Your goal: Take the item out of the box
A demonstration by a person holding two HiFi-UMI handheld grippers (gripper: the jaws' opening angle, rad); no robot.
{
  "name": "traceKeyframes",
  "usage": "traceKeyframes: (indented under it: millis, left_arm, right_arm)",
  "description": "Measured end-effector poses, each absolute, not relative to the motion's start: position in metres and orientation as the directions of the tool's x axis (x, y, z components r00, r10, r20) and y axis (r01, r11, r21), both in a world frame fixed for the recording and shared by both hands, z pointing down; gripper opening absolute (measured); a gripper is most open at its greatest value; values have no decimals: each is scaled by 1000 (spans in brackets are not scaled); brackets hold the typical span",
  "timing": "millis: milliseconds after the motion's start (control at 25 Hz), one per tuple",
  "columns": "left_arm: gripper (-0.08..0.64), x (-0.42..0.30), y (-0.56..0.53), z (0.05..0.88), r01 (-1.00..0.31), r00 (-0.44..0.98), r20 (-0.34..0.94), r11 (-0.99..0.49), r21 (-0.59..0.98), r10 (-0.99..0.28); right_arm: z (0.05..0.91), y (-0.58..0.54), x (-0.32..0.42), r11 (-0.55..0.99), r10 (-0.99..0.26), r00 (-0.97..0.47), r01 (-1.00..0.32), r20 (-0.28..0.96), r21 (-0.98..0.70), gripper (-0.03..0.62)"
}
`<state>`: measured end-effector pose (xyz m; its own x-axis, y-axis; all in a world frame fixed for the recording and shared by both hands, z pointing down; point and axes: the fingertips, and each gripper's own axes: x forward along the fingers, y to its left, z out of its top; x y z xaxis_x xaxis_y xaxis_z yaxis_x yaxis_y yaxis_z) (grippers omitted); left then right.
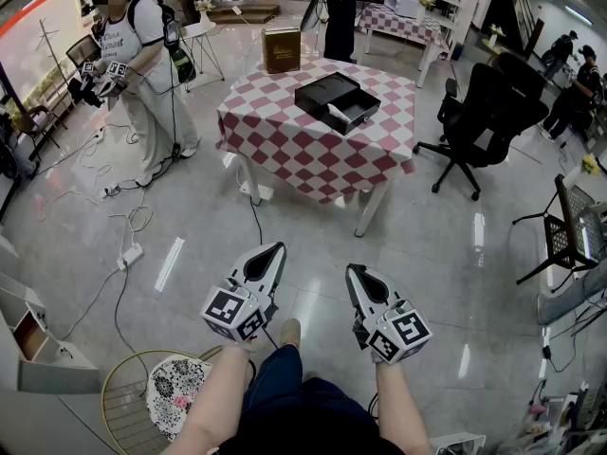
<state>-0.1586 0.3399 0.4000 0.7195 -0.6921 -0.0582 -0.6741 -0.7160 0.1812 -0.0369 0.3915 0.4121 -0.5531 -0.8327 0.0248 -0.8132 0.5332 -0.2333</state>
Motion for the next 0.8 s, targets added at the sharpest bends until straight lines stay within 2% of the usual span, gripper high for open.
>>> traceKeyframes:
  millis: [800]
  left_arm:
    - [0,-145,223,413,-660,734,-38,-726,193,-678]
  right_arm:
    - [416,275,-26,492,-857,-513,-838,35,-235,3]
